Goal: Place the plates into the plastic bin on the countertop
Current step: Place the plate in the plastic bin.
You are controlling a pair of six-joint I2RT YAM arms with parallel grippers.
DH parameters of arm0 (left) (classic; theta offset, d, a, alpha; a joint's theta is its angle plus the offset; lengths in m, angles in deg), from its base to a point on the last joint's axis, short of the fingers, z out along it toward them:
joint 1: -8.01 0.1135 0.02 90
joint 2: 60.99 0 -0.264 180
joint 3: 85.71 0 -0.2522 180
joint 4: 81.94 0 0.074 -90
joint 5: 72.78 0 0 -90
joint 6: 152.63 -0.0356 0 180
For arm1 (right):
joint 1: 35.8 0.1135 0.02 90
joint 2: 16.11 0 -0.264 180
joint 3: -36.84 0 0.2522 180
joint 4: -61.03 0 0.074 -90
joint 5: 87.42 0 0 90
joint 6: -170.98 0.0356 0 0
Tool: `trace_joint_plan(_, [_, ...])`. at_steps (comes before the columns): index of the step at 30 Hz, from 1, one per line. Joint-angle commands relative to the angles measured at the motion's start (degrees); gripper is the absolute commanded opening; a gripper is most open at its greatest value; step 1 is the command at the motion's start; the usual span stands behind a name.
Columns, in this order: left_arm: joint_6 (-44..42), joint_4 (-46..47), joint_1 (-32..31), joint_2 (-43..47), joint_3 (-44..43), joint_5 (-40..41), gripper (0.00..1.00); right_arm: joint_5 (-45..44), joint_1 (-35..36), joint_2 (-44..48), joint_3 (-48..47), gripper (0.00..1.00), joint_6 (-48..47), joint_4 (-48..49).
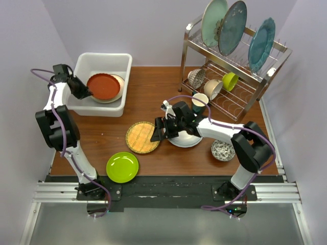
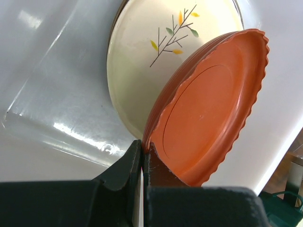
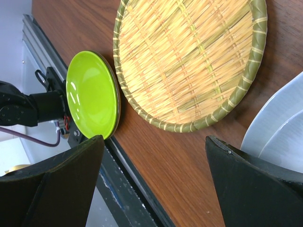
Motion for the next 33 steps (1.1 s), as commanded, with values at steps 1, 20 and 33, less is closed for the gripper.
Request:
trace_joint_plan(1, [0.89, 2.12, 0.22, -0.85, -2.26, -0.45, 0.01, 1.35, 0.32, -0.57, -2.16, 0.91, -1.03, -0.13])
trace_joint_plan(20, [3.96, 3.35, -1.27, -5.85, -6.39, -1.94, 0.09, 1.97, 0.23, -1.45, -2.51, 0.91, -1.21, -0.49])
trace_joint_plan(33, [3.17, 4.4, -1.71, -6.56, -6.83, -3.44, 0.3, 1.71, 0.23, -1.71, -2.69, 0.91, -1.73, -1.54])
